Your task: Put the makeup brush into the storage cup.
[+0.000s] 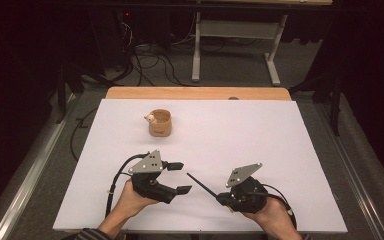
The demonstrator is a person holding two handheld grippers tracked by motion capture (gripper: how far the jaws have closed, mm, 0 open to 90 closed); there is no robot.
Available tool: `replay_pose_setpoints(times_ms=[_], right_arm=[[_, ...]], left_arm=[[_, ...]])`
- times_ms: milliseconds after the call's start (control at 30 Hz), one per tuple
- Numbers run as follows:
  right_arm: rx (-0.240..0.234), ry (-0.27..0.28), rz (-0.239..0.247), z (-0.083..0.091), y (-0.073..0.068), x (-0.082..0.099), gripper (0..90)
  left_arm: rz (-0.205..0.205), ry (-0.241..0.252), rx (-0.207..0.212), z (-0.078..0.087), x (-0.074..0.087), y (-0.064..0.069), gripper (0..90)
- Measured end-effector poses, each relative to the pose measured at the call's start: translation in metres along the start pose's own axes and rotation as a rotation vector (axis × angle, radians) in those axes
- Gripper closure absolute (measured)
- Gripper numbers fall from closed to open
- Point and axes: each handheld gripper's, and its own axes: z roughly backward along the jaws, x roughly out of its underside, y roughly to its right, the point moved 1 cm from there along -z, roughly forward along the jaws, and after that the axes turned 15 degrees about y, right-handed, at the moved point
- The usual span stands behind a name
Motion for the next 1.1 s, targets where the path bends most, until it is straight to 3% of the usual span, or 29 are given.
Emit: replay_pose_setpoints(times_ms=[433,1100], right_arm=[[-0.026,-0.005,0.026,-0.0045,-0.0039,-0.0020,85.7],[-0.063,0.012,0.078,-0.0062,-0.0098,-0.0073,85.7]], left_arm=[[0.006,-0.049,0.049,-0.0063,0.0049,-0.0019,39.9],[0.018,-0.084,0.120,-0.0089,0.0067,-0.0020,61.2]])
